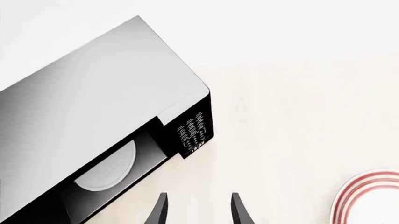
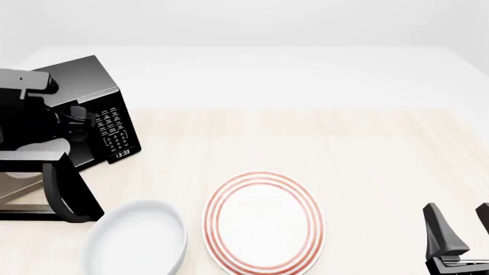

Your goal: Open the microwave.

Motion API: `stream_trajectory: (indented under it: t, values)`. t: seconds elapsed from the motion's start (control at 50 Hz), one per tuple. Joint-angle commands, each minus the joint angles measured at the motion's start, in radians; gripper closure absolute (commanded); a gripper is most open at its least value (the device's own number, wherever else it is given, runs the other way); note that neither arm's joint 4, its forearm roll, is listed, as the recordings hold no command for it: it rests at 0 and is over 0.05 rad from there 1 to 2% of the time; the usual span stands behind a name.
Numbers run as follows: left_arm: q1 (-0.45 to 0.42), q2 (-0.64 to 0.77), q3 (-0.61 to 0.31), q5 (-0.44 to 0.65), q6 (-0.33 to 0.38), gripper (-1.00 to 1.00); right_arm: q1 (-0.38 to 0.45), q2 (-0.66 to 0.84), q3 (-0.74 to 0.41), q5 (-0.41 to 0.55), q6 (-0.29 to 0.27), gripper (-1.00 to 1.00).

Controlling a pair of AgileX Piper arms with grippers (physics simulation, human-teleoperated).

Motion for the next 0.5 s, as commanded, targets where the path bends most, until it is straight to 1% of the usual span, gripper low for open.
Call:
stream_trajectory:
  t: [0.02, 0.16, 0.28, 0.5]
  values:
    - [0.025, 0.032, -0.007, 0.012, 0.022, -1.00, 0.000, 0.000, 0.000, 0.000, 0.000, -1.00]
    - [0.042, 0.049, -0.016, 0.011, 0.032, -1.00, 0.000, 0.000, 0.000, 0.000, 0.000, -1.00]
    - [0.053, 0.063, -0.022, 0.012, 0.020, -1.00, 0.000, 0.000, 0.000, 0.000, 0.000, -1.00]
    - [0.085, 0.070, 0.003, -0.007, 0.011, -1.00, 0.000, 0.000, 0.000, 0.000, 0.000, -1.00]
